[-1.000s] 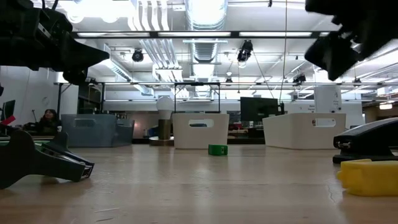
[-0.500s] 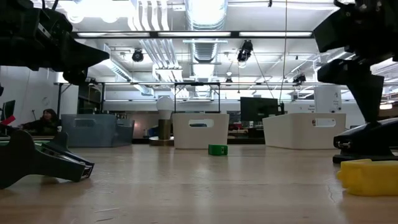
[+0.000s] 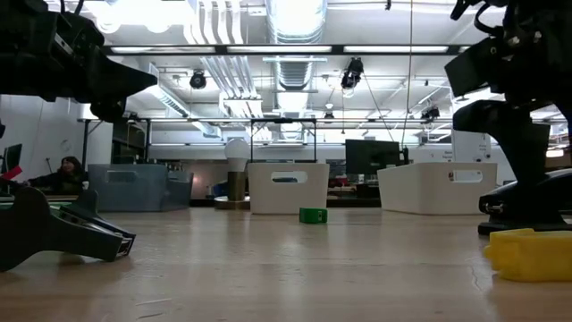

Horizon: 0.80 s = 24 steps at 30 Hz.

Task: Pick and place Stapler, Stapler remover, tape
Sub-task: Put the black stapler into the right white bin

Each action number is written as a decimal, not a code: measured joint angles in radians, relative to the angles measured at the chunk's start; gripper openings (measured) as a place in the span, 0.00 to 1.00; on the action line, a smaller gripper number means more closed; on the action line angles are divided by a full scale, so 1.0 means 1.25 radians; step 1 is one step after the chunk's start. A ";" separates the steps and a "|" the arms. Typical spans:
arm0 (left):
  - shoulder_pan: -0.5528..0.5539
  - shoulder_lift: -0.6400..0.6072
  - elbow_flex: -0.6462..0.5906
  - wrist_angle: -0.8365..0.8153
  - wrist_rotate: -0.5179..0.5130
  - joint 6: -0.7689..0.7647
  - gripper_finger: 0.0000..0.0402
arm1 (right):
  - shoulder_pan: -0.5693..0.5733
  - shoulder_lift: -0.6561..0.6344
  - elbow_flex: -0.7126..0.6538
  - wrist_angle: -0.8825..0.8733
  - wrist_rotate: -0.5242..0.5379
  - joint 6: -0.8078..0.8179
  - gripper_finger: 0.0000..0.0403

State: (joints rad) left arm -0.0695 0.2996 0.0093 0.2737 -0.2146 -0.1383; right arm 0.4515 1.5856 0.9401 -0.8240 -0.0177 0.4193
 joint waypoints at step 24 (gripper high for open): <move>0.000 0.000 0.000 0.000 0.000 0.000 0.03 | 0.002 0.000 -0.005 0.000 0.014 0.098 0.31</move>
State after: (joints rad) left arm -0.0696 0.2996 0.0093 0.2743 -0.2146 -0.1383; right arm 0.4534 1.5856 0.9344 -0.8238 0.0002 0.5419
